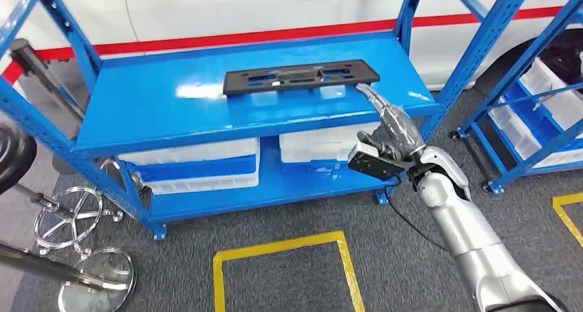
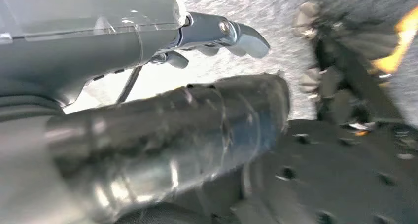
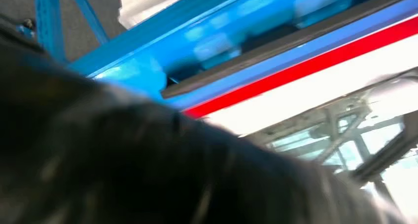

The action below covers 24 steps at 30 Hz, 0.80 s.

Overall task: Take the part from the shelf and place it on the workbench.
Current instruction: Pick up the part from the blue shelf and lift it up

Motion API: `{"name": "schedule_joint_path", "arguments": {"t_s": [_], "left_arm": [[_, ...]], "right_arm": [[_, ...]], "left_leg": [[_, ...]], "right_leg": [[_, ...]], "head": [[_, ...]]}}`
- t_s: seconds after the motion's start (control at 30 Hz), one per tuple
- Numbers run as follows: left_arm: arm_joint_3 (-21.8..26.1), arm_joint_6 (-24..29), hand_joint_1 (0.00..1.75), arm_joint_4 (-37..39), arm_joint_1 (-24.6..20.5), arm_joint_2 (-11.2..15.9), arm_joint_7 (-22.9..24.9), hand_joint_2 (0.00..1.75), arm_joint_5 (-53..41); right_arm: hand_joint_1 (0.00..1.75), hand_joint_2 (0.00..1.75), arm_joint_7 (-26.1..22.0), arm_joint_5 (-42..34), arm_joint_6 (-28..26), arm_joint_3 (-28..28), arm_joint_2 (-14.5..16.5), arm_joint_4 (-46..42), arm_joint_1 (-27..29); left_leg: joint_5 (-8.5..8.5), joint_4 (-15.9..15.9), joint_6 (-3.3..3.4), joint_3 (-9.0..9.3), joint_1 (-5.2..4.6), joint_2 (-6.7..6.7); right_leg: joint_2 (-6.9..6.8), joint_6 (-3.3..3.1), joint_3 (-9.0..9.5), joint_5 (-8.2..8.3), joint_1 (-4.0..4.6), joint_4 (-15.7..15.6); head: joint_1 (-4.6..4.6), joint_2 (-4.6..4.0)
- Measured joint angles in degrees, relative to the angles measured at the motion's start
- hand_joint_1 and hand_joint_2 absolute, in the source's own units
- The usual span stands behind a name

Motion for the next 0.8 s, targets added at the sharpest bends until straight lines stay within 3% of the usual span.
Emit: {"name": "schedule_joint_path", "arguments": {"t_s": [0.1,0.13,0.23,0.27,0.3,0.37,0.4,0.43,0.57,0.63,0.73,0.77,0.8], "left_arm": [[-0.2,0.0,0.0,0.0,0.0,0.0,-0.1,0.0,0.2],[-0.2,0.0,0.0,0.0,-0.1,0.0,-0.1,0.0,0.2],[-0.2,0.0,0.0,0.0,0.0,-0.1,-0.2,0.0,0.2],[-0.2,0.0,0.0,0.0,0.0,-0.1,-0.2,0.0,0.2],[-0.3,0.0,0.0,0.0,0.1,-0.1,-0.2,0.0,0.3],[-0.3,0.1,0.0,0.0,0.3,-0.1,-0.2,0.0,0.3],[-0.3,0.1,0.0,0.0,0.3,-0.1,-0.2,0.0,0.4],[-0.3,0.2,0.0,0.0,0.3,-0.1,-0.3,0.0,0.5],[-0.3,0.4,0.0,0.1,0.5,-0.2,-0.3,0.0,0.8],[-0.4,0.4,0.0,0.0,0.4,-0.3,-0.4,0.0,0.9],[-0.4,0.4,0.0,0.0,0.3,-0.3,-0.4,0.0,0.9],[-0.4,0.4,0.0,0.0,0.3,-0.3,-0.4,0.0,0.9],[-0.4,0.4,0.0,0.0,0.3,-0.3,-0.4,0.0,0.9]], "right_arm": [[0.0,0.0,-0.1,0.0,0.0,0.0,0.0,-0.3,-0.1],[0.0,0.0,-0.1,0.0,0.0,0.0,0.0,-0.4,-0.2],[0.0,0.0,-0.1,0.0,0.0,0.1,0.0,-0.5,-0.3],[0.0,0.0,-0.1,0.0,0.0,0.1,0.0,-0.5,-0.2],[0.0,0.0,-0.1,0.0,0.0,0.2,0.0,-0.5,-0.2],[0.0,0.0,-0.1,0.0,0.0,0.2,0.0,-0.5,-0.2],[0.0,0.0,-0.1,0.0,0.0,0.2,0.0,-0.6,-0.2],[0.0,0.0,-0.1,0.0,0.0,0.2,0.0,-0.6,-0.2],[0.0,0.0,0.3,-0.3,0.6,0.3,0.0,-0.7,-0.2],[0.0,0.0,0.4,-0.4,0.8,0.3,0.1,-0.8,-0.5],[0.0,0.0,0.5,-0.5,0.9,0.3,0.1,-0.8,-0.7],[0.0,0.0,0.5,-0.5,0.9,0.4,0.1,-0.8,-0.6],[0.0,0.0,0.5,-0.5,0.9,0.4,0.1,-0.8,-0.6]], "left_leg": [[-0.95,2.2,-0.38,-0.74,0.12,0.01],[-1.86,4.9,-0.6,-2.15,0.24,0.01],[-5.08,14.7,-1.32,-8.81,0.56,0.02],[-4.96,15.8,-1.45,-10.32,0.64,0.02],[-3.44,14.8,-1.52,-10.91,0.71,0.03],[2.36,8.4,-1.46,-9.88,0.82,0.03],[4.42,5.6,-1.37,-9.33,0.77,0.03],[5.37,3.6,-1.1,-8.97,0.61,0.08],[5.06,1.7,0.84,-8.15,0.3,0.19],[4.76,1.2,1.62,-6.9,0.41,0.15],[3.74,1.0,2.21,-5.68,0.24,0.02],[3.28,1.0,2.24,-5.15,0.12,-0.04],[2.79,1.0,2.24,-4.54,0.01,-0.1]], "right_leg": [[0.09,-0.6,1.37,-0.26,-0.47,-0.7],[0.09,-0.86,1.94,-0.49,-0.58,-0.9],[0.05,-1.17,3.28,-1.68,-0.51,-1.0],[0.08,-1.12,3.88,-2.17,-0.52,-1.0],[0.13,-1.02,4.62,-2.72,-0.56,-1.0],[0.18,-0.66,6.11,-3.94,-0.67,-1.1],[0.18,-0.42,6.76,-4.46,-0.7,-1.1],[0.22,-0.07,7.03,-4.91,-0.68,-1.0],[0.26,1.47,7.79,-5.84,-0.58,-0.1],[0.15,1.89,6.48,-7.32,-0.72,3.0],[0.09,2.3,0.07,-10.91,-0.75,12.9],[0.09,2.23,-1.82,-10.89,-0.72,14.8],[0.08,2.05,-2.9,-9.76,-0.63,14.9]], "head": [[-0.02,0.0],[-0.02,0.0],[-0.05,0.0],[-0.06,0.0],[-0.06,0.0],[-0.04,0.0],[-0.03,0.0],[-0.06,0.0],[0.0,0.0],[0.03,0.0],[0.07,0.0],[0.05,0.0],[0.06,0.0]]}}
